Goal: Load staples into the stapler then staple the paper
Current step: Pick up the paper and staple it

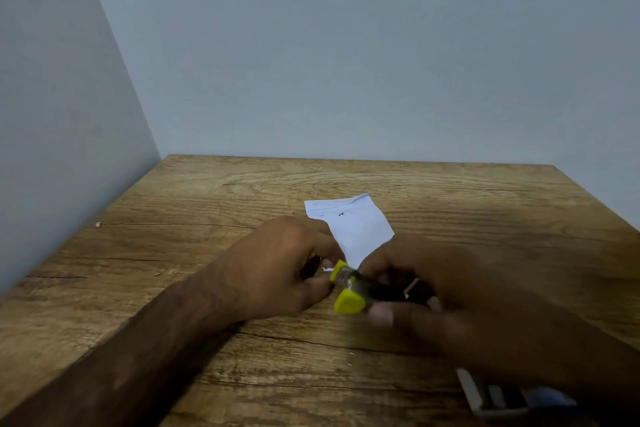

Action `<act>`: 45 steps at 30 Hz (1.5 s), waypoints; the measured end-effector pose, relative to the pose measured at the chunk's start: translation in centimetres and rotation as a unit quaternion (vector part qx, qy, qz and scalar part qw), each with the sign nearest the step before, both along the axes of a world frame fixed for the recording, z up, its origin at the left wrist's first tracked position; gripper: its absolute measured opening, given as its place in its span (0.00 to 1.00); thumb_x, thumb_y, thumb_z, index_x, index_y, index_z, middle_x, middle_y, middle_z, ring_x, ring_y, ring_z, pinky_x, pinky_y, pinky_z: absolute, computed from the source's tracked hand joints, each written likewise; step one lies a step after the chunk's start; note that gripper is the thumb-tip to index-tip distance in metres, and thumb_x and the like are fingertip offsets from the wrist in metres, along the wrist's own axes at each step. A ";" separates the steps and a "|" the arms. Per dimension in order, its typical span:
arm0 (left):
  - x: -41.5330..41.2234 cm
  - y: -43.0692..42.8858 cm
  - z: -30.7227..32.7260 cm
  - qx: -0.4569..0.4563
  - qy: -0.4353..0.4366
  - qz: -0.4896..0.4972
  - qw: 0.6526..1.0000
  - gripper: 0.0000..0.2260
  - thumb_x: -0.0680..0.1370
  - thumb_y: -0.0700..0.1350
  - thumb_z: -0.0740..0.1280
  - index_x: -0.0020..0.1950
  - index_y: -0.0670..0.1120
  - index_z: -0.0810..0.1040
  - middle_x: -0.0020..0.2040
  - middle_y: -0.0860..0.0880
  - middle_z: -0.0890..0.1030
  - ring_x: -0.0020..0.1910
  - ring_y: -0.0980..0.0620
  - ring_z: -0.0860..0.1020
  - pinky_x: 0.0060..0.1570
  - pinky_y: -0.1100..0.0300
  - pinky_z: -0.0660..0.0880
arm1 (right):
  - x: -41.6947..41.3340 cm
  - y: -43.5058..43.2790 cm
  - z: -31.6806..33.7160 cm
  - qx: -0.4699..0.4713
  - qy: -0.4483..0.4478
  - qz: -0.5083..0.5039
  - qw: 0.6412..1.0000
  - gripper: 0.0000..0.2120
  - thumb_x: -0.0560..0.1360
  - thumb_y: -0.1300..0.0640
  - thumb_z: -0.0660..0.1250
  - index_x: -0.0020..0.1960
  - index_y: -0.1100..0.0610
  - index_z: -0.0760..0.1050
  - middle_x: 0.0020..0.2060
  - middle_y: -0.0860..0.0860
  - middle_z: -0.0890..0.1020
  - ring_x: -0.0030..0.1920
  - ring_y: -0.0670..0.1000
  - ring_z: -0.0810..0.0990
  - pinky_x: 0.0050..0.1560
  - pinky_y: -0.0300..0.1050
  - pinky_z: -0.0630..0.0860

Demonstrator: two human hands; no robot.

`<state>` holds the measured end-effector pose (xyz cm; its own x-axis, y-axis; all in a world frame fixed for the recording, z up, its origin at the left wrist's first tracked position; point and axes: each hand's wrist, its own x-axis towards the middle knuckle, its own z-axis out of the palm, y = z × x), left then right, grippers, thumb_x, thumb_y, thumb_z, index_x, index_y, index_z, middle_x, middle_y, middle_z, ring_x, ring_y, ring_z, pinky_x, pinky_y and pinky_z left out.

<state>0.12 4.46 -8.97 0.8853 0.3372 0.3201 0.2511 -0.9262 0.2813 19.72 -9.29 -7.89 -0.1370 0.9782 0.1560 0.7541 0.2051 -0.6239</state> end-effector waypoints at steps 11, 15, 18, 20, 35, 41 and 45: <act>0.2 -0.7 -1.1 0.012 -0.082 0.081 0.993 0.04 0.77 0.49 0.74 0.46 0.50 0.85 0.37 0.55 0.84 0.36 0.55 0.80 0.37 0.54 0.78 | 0.5 0.6 0.6 -0.192 0.515 -0.022 0.835 0.18 0.73 0.58 0.67 0.62 0.57 0.80 0.43 0.62 0.82 0.38 0.59 0.82 0.39 0.53 0.80; 0.6 -0.7 -1.7 -0.078 -0.146 0.136 0.977 0.02 0.76 0.47 0.76 0.45 0.52 0.85 0.31 0.56 0.84 0.29 0.61 0.80 0.32 0.62 0.76 | 0.1 0.8 0.7 -0.216 0.565 -0.075 0.792 0.24 0.65 0.59 0.73 0.60 0.64 0.79 0.39 0.62 0.81 0.29 0.58 0.78 0.31 0.52 0.78; 1.4 -0.8 -2.2 -0.268 -0.189 0.168 0.930 0.04 0.77 0.43 0.76 0.43 0.49 0.85 0.32 0.51 0.86 0.23 0.57 0.81 0.25 0.65 0.72 | -0.3 0.9 0.6 -0.257 0.549 -0.108 0.788 0.26 0.68 0.47 0.73 0.59 0.63 0.78 0.36 0.61 0.80 0.26 0.56 0.76 0.27 0.48 0.76; 1.8 -1.2 -2.3 -0.380 -0.210 0.173 0.884 0.03 0.78 0.42 0.74 0.44 0.46 0.86 0.36 0.46 0.88 0.23 0.50 0.83 0.21 0.64 0.72 | -0.5 1.0 0.4 -0.280 0.533 -0.117 0.789 0.27 0.70 0.42 0.71 0.59 0.62 0.78 0.35 0.59 0.79 0.24 0.54 0.74 0.26 0.46 0.75; 2.5 -2.2 -1.0 -0.693 -0.261 0.166 0.651 0.10 0.75 0.35 0.74 0.56 0.35 0.83 0.40 0.42 0.88 0.25 0.52 0.83 0.19 0.66 0.76 | -1.0 1.2 0.1 -0.286 0.483 -0.139 0.816 0.26 0.75 0.34 0.63 0.45 0.58 0.77 0.32 0.55 0.79 0.23 0.51 0.73 0.24 0.42 0.72; 2.6 -2.5 -1.1 -0.694 -0.259 0.142 0.656 0.08 0.74 0.36 0.76 0.52 0.37 0.84 0.40 0.41 0.84 0.25 0.52 0.81 0.22 0.63 0.78 | -1.1 1.0 0.2 -0.223 0.459 -0.153 0.846 0.24 0.73 0.34 0.66 0.43 0.57 0.77 0.34 0.55 0.80 0.25 0.49 0.74 0.24 0.41 0.69; 2.8 -2.8 -1.4 -0.689 -0.257 0.106 0.669 0.12 0.72 0.39 0.77 0.52 0.35 0.83 0.38 0.39 0.82 0.28 0.52 0.82 0.24 0.62 0.78 | -1.3 1.1 0.2 -0.200 0.447 -0.147 0.860 0.24 0.72 0.34 0.67 0.44 0.56 0.78 0.33 0.53 0.81 0.25 0.48 0.74 0.23 0.40 0.69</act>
<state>2.88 1.66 -10.34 0.6634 0.7260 -0.1813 -0.1213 0.3435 0.9313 18.44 -8.20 -7.72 0.1250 0.9501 -0.2859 -0.0800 -0.2776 -0.9574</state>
